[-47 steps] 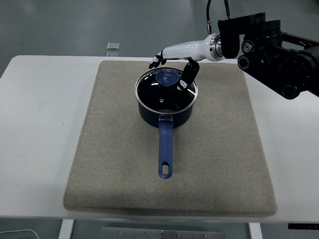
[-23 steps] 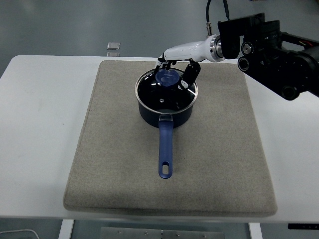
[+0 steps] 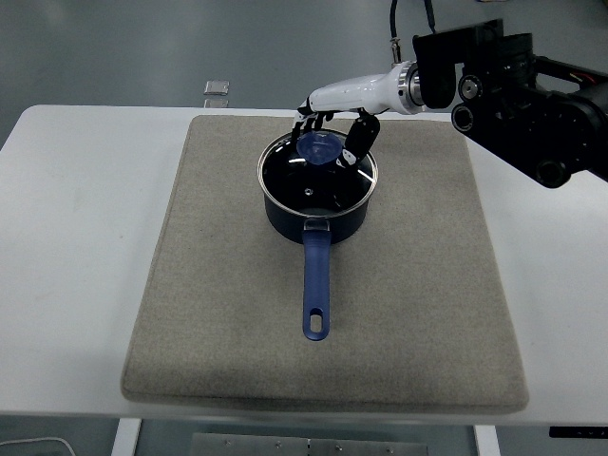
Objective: Lift the pot lid and place it to the right of the pot.
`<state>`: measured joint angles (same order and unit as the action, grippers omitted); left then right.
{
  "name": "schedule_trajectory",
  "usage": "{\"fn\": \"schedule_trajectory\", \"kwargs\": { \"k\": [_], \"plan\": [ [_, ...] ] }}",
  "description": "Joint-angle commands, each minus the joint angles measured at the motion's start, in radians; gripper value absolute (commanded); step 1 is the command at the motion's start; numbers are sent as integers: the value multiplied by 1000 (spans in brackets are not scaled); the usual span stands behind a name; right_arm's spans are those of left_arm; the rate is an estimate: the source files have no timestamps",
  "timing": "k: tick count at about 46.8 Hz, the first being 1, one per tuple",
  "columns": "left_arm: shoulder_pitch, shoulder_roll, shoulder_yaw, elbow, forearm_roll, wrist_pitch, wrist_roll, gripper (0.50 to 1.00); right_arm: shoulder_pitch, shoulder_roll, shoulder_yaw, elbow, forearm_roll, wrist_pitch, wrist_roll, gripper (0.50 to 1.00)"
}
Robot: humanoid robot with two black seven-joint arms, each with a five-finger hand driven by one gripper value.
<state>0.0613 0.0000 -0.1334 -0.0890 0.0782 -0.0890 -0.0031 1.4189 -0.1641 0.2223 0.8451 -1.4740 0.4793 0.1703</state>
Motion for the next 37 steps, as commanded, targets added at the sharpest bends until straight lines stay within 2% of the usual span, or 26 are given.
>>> {"fn": "schedule_trajectory", "kwargs": {
  "k": [1, 14, 21, 37],
  "plan": [
    [0, 0, 0, 0, 0, 0, 0, 1000, 0, 0, 0, 0, 0, 2, 0, 782],
    [0, 0, 0, 0, 0, 0, 0, 1000, 0, 2, -1, 2, 0, 5, 0, 758],
    [0, 0, 0, 0, 0, 0, 0, 1000, 0, 0, -1, 2, 0, 10, 0, 697],
    [0, 0, 0, 0, 0, 0, 0, 1000, 9, 0, -3, 2, 0, 12, 0, 688]
  ]
}}
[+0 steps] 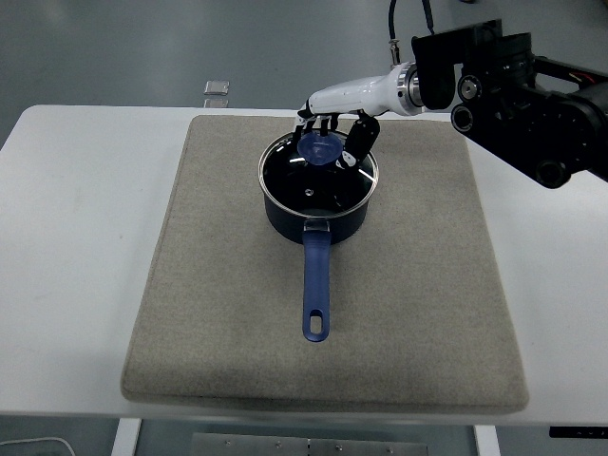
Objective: Lift the pot lid and place it to the right of the pot.
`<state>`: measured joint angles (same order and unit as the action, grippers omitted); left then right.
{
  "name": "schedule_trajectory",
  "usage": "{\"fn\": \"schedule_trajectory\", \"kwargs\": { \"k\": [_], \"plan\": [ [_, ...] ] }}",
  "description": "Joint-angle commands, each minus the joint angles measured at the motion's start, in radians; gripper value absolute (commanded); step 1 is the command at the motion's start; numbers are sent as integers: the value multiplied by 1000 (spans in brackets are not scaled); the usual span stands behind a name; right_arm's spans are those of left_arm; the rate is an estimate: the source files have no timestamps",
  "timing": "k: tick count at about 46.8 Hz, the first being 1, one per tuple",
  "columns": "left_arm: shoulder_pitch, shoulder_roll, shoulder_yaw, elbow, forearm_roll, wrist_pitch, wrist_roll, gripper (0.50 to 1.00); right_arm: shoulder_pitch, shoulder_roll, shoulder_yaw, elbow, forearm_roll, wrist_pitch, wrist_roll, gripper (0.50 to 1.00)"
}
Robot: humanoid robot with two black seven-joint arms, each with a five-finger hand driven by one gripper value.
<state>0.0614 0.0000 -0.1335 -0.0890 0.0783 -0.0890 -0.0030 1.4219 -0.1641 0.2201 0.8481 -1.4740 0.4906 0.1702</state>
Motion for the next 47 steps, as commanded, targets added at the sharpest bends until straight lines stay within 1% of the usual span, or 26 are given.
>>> {"fn": "schedule_trajectory", "kwargs": {
  "k": [1, 21, 28, 42, 47],
  "plan": [
    [0, 0, 0, 0, 0, 0, 0, 1000, 6, 0, 1, -1, 0, 0, 0, 688],
    [0, 0, 0, 0, 0, 0, 0, 1000, 9, -2, 4, -3, 6, 14, 0, 686],
    [0, 0, 0, 0, 0, 0, 0, 1000, 12, -3, 15, -3, 9, 32, -2, 664],
    [0, 0, 0, 0, 0, 0, 0, 1000, 12, -6, 21, -4, 12, 39, -2, 633],
    [0, 0, 0, 0, 0, 0, 0, 1000, 14, -11, 24, -6, 14, 40, -2, 629]
  ]
}}
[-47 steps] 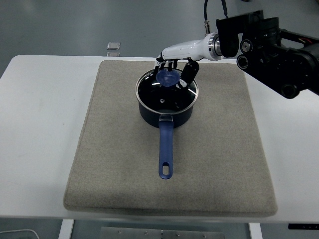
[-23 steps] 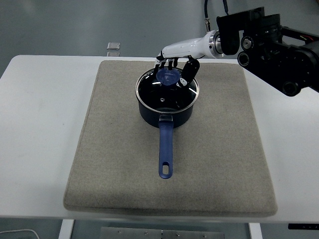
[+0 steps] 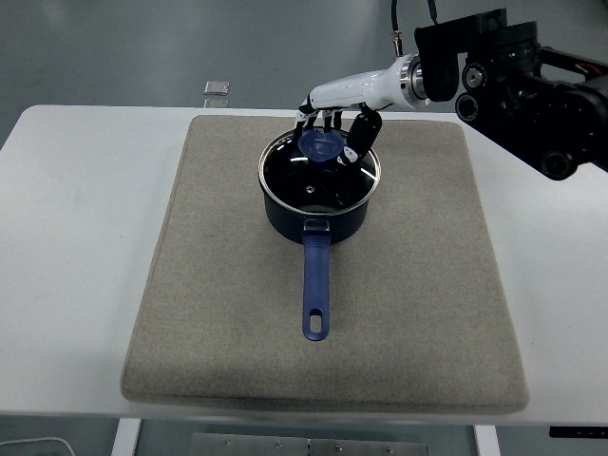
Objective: Lift the pot lid and place it to the right of the pot.
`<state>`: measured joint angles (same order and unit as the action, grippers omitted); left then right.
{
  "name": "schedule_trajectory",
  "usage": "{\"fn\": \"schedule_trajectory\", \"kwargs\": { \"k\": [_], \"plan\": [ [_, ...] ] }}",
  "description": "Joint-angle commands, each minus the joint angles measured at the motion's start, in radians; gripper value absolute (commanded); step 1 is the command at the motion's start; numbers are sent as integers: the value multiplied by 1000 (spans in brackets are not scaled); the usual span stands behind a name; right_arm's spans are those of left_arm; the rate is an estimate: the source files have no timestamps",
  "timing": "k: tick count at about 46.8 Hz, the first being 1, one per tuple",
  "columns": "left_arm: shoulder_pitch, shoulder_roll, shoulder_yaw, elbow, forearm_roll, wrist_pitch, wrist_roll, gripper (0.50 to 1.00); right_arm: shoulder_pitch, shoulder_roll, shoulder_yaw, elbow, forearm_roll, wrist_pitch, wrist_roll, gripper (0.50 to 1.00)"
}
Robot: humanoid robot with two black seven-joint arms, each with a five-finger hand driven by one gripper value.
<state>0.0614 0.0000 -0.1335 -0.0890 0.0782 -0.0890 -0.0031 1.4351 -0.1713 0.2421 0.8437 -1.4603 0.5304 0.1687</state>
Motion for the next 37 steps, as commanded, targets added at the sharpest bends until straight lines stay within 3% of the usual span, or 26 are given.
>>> {"fn": "schedule_trajectory", "kwargs": {
  "k": [1, 16, 37],
  "plan": [
    [0, 0, 0, 0, 0, 0, 0, 1000, 2, -4, 2, -2, 2, 0, 0, 629],
    [0, 0, 0, 0, 0, 0, 0, 1000, 27, -19, 9, -3, 11, 16, 0, 629],
    [0, 0, 0, 0, 0, 0, 0, 1000, 27, -126, 59, -5, 11, 40, 0, 629]
  ]
}}
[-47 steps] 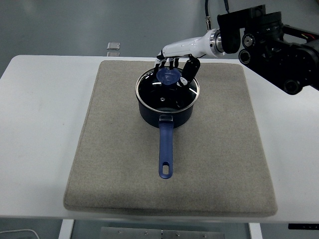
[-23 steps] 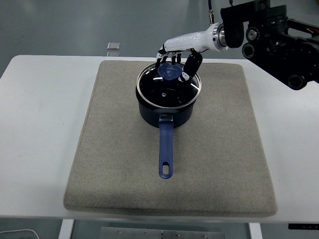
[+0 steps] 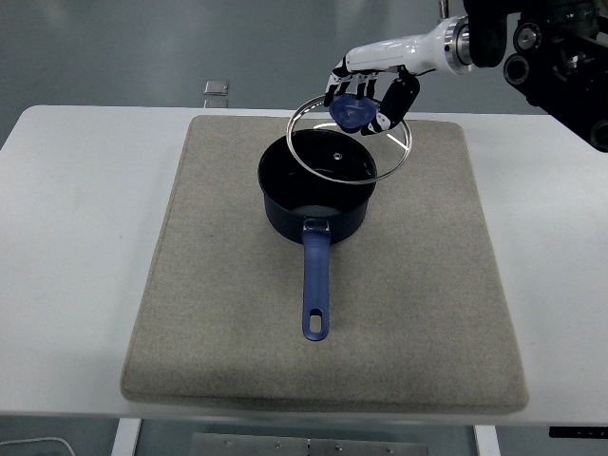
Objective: Lift the pot lid and place it to the right of the pot.
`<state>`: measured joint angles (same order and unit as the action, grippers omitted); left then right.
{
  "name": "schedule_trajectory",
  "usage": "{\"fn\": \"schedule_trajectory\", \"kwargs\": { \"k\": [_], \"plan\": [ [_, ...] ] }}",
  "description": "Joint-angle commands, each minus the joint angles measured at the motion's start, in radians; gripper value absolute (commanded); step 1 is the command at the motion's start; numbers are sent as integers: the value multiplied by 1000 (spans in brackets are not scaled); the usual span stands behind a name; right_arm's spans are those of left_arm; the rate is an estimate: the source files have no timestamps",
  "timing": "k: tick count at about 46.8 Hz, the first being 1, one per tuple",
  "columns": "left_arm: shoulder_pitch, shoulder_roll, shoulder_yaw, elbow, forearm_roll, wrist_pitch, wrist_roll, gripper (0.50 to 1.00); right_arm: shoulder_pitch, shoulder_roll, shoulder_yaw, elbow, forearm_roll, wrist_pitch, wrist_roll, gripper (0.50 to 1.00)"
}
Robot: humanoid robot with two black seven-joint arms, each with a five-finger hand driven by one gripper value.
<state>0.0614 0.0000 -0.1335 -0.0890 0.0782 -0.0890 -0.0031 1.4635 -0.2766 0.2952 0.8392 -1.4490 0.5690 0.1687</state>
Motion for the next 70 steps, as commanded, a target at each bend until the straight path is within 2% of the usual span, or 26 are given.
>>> {"fn": "schedule_trajectory", "kwargs": {
  "k": [1, 12, 19, 32, 44, 63, 70],
  "plan": [
    [0, 0, 0, 0, 0, 0, 0, 1000, -3, -29, 10, 0, -1, 3, 0, 629],
    [0, 0, 0, 0, 0, 0, 0, 1000, -17, -96, 27, -2, -1, 3, 0, 611],
    [0, 0, 0, 0, 0, 0, 0, 1000, -49, -139, 28, -15, -1, -11, 2, 545],
    [0, 0, 0, 0, 0, 0, 0, 1000, -123, -182, 27, -45, -2, -49, 3, 539],
    [0, 0, 0, 0, 0, 0, 0, 1000, -189, -181, 24, -77, -1, -77, 25, 539],
    [0, 0, 0, 0, 0, 0, 0, 1000, -284, -135, 16, -101, -1, -170, 31, 539],
    [0, 0, 0, 0, 0, 0, 0, 1000, -301, -119, 16, -106, -1, -190, 31, 564]
  ]
}}
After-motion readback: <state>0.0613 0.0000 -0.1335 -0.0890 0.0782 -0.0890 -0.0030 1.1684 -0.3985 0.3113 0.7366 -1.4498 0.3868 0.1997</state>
